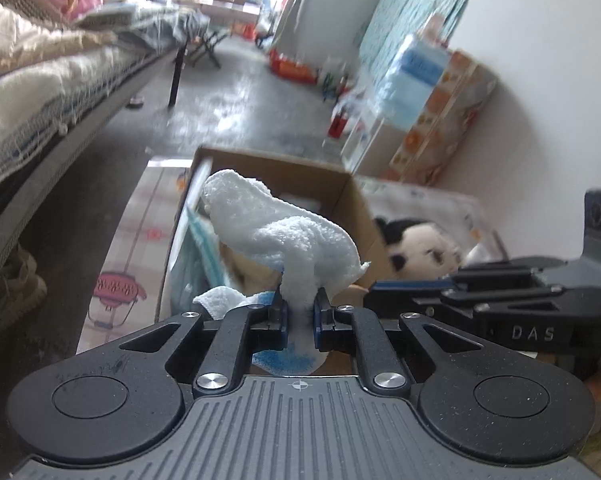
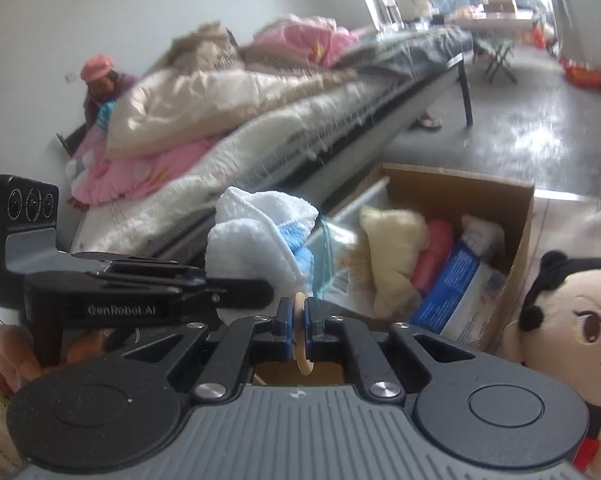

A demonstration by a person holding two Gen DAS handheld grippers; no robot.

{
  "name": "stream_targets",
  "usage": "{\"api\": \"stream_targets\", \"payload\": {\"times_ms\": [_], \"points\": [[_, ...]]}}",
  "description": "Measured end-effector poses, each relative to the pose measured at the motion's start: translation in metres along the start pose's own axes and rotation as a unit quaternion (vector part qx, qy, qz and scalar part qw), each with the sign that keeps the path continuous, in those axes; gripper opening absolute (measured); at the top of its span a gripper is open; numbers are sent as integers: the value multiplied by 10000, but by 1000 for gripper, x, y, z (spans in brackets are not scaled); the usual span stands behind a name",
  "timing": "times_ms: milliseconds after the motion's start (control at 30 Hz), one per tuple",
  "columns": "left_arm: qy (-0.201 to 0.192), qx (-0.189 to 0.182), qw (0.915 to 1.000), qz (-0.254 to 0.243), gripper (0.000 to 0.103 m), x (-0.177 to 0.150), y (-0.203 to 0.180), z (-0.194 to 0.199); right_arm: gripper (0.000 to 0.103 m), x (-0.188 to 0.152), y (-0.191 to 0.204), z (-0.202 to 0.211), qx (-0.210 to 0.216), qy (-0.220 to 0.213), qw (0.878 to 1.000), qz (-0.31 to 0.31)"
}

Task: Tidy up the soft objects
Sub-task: 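Carry the white cloth and tan sponge into the box and open both tools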

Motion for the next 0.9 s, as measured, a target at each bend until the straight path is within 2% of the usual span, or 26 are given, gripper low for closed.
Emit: {"api": "stream_targets", "payload": {"times_ms": [233,400,533,733,800,900], "points": [[810,462,9947,-425,10,-17,22,-38,6,-20,-21,-51,-113,838,9959,-311],[1172,703,9876,-777,11,-29,25,-50,6,-31,-23,-66,-122,1163,9922,-426],[1312,851,9841,-843,15,-33,30,-53,7,-32,-22,-73,-88,1269,9909,-450],[1371,848,9845,-696,22,-32,37,-48,8,-28,-22,-73,-43,1218,9912,-518],[1414,836,9843,-647,28,-33,37,-45,9,-27,-22,-70,-61,1188,9915,-525],[1421,794,9852,-544,42,-32,37,-40,9,-25,-22,-63,-85,1116,9922,-544]]}}
Point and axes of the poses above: each gripper's, at about its wrist camera, not at the fingertips, and z roughly against the way its jaws point, y to its left, x to its top, the point moved 10 cm from there along -z, roughly the way its jaws point, and after that the axes turned 9 degrees about z, right-handed, at the moved point
